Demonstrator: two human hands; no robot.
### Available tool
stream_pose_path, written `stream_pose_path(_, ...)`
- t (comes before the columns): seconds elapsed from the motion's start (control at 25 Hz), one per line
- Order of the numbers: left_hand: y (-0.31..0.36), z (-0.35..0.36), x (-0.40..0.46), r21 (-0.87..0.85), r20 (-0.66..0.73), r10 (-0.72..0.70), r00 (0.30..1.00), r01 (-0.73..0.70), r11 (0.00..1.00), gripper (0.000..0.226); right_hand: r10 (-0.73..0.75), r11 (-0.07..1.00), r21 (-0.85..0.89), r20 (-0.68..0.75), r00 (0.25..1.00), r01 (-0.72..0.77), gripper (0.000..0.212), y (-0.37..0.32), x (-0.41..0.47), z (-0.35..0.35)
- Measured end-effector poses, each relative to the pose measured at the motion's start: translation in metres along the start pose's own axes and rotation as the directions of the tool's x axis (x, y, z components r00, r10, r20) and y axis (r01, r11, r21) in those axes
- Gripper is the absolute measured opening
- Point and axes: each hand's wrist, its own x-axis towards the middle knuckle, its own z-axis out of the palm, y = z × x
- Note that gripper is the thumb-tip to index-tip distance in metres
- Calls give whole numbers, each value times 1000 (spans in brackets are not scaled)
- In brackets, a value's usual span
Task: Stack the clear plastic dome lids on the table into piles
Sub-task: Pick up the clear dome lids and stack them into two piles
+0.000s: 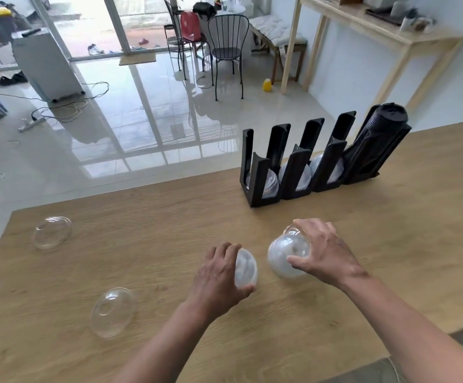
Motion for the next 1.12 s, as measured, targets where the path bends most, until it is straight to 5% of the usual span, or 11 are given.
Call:
stream_pose_path(0.44, 7, 11, -4, -21, -9, -118, 993, 118, 993, 114, -108, 987, -100, 176, 978, 127, 85, 17, 21, 34)
stream_pose_path(0.6, 8, -6, -21, -119, -118, -161, 980, 147, 982, 126, -126, 984, -92, 221, 967, 150, 99, 16, 29, 28)
stream_pose_path(0.72, -12, -24, -48, -148, -225, -241, 944, 212, 966, 109, -199, 978, -28, 130, 971, 205, 105, 3, 30, 15)
stream_pose_path(0.92, -66, -51, -107, -74, -357, -384, 852, 384, 920, 63, -376, 913, 155, -41, 926, 378, 80, -63, 31, 7)
stream_pose_path(1.12, -123, -69, -151, -44, -327, -569, 754, 590, 806, 69, -516, 847, 173, 47, 855, 502, 70, -147, 21, 44)
